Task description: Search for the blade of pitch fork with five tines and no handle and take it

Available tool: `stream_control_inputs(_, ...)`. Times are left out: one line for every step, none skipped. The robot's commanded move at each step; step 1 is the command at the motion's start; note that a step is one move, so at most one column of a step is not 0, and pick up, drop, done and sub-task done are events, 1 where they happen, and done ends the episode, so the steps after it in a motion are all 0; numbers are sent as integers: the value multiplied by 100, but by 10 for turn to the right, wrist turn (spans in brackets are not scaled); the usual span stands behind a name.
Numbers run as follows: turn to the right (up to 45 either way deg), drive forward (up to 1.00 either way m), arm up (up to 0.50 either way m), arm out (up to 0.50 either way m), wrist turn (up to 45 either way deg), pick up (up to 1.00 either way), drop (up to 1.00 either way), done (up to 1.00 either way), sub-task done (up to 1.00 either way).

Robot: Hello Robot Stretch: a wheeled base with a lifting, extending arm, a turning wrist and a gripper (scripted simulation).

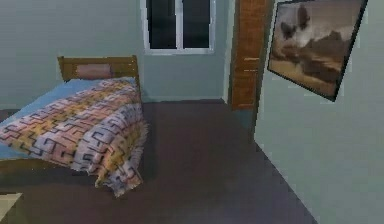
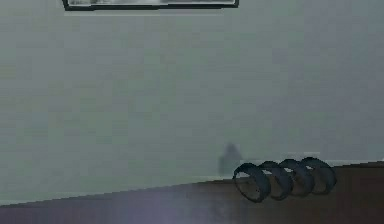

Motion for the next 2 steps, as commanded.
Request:
stream_control_inputs(450,0,0,0,0,0,0,0,0)
stream_control_inputs(360,0,0,0,0,0,0,0,0)
